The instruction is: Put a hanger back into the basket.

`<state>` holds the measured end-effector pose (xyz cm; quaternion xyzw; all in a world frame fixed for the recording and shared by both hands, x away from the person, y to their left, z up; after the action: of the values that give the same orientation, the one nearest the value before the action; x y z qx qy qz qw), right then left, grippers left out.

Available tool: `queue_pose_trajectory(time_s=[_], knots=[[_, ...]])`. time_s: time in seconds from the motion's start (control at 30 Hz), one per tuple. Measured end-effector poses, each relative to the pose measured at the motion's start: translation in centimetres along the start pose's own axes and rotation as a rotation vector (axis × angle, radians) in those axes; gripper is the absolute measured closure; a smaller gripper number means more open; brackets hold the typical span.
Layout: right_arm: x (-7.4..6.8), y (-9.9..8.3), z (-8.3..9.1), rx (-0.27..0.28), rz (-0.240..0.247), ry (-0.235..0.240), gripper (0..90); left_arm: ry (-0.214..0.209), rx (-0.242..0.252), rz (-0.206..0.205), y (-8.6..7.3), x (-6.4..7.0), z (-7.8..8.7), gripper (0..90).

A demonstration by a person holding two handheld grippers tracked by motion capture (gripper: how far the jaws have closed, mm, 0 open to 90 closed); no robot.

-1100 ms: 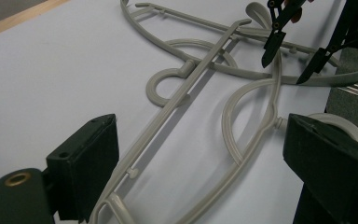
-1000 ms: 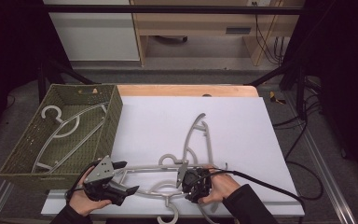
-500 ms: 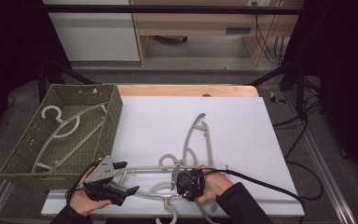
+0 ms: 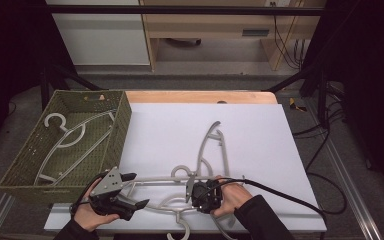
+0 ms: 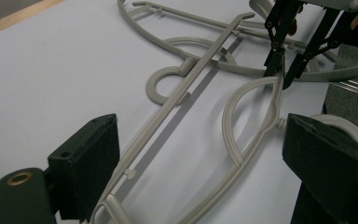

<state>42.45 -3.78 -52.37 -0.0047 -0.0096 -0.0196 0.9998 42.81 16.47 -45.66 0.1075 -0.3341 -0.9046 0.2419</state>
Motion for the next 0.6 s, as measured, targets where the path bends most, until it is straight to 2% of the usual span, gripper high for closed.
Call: queue_pose_trajectory(time_s=[0.07,0.37,0.5,0.6], knots=[[-0.1,0.1,0.5,0.024,-0.011,0.019,77.2,0.002,0.004,-0.001,0.1,0.0,0.1,11.1],[-0.2,-0.6,2.4,0.049,-0.028,0.055,79.6,0.009,0.030,-0.020,0.5,0.1,1.3,11.1],[-0.3,-1.0,4.0,0.084,-0.040,0.073,80.5,0.014,0.037,-0.031,0.6,0.0,1.7,11.1],[-0.3,-1.2,4.5,0.097,-0.043,0.078,80.8,0.021,0.038,-0.040,0.6,0.0,2.0,11.2]])
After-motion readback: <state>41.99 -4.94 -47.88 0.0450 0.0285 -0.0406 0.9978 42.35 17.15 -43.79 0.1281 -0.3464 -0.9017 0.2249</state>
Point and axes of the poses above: each handheld gripper's, and its own axes: z roughly backward along the jaws, y roughly out of its top, x roughly to its right, the point moved 9 cm from there along -z, roughly forward along the jaws, and after that the axes turned 15 degrees about -x, right-handed, at the moved point
